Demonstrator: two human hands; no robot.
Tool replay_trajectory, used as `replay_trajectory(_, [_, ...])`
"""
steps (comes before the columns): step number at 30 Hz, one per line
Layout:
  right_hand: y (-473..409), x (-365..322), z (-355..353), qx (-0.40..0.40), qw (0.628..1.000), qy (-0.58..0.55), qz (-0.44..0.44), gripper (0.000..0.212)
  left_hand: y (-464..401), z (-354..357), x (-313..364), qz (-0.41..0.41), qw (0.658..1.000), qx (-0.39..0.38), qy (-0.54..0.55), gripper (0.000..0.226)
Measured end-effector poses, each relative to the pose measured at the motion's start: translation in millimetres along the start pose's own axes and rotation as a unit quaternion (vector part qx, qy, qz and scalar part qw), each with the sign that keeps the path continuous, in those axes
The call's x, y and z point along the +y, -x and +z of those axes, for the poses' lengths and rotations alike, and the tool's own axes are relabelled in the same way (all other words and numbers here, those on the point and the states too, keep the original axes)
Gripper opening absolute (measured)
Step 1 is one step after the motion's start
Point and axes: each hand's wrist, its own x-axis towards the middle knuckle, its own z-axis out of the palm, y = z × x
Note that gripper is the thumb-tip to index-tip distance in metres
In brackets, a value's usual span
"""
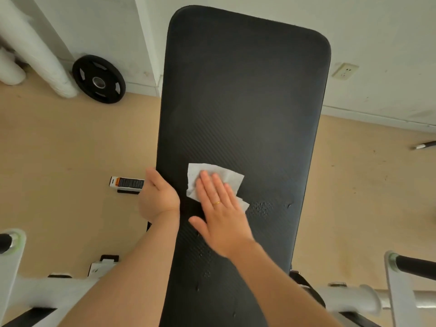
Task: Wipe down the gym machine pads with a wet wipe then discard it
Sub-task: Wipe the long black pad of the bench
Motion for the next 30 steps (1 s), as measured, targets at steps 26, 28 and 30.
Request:
replay_trajectory(26, [66,129,-11,0.028,0.987,0.013,0.155,0.073,2,3,-1,0.001,0.999,0.036,-0.001,0.063])
replay_trajectory(28, [72,125,-5,0.035,0.982,-0.020,0.186,0.074,1,1,-2,-0.009,1.000,0.019,0.010,0.064])
replay_trajectory(30, [68,99,4,0.052,0.975,-0.048,0.210,0.075,-1,-1,-6,-0.018,0.999,-0.008,0.049,0.062])
